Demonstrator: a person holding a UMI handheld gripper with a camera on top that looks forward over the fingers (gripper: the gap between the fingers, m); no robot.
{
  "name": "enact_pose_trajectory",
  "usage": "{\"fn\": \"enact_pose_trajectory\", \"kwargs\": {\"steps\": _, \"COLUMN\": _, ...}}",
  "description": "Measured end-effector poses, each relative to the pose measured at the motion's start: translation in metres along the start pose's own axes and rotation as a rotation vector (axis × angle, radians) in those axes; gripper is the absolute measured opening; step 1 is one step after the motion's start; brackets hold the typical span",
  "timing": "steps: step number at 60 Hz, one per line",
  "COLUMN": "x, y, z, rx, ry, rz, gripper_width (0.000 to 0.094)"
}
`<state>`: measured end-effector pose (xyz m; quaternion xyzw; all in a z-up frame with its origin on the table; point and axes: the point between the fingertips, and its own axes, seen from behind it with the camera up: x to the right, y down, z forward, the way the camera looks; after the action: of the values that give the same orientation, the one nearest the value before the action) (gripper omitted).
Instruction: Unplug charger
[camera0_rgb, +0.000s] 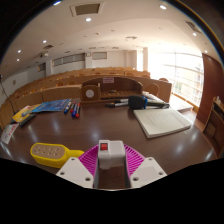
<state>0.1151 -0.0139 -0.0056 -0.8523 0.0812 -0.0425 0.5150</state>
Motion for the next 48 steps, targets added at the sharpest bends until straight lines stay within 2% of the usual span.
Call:
{"fn": "enact_pose_trajectory", "kwargs": {"steps": 2, "x": 0.003, "y": -0.023, "z": -0.011, "rx": 0.003, "ry": -0.010, "rz": 0.007, "gripper_width": 0.0375}}
{"fn": "enact_pose_trajectory", "kwargs": {"steps": 7, "x": 0.010, "y": -0.026, "z": -0.017, "rx": 0.000, "ry": -0.004, "rz": -0.001, "gripper_width": 0.0480}}
{"fn": "enact_pose_trajectory", "kwargs": {"steps": 9, "x": 0.011, "y": -0.027, "z": -0.019, "rx": 0.001, "ry": -0.003, "rz": -0.002, "gripper_width": 0.0582}}
{"fn": "enact_pose_trajectory", "kwargs": {"steps": 13, "x": 0.010, "y": -0.023, "z": -0.023, "rx": -0.008, "ry": -0.007, "rz": -0.007, "gripper_width": 0.0857}}
{"fn": "enact_pose_trajectory", "kwargs": {"steps": 25, "x": 0.028, "y": -0.028, "z": -0.070, "rx": -0.017, "ry": 0.039, "rz": -0.070, "gripper_width": 0.0856}}
{"fn": "enact_pose_trajectory", "kwargs": {"steps": 48, "x": 0.006, "y": -0.010, "z": -0.279, "rx": 0.011, "ry": 0.071, "rz": -0.139, "gripper_width": 0.0850}}
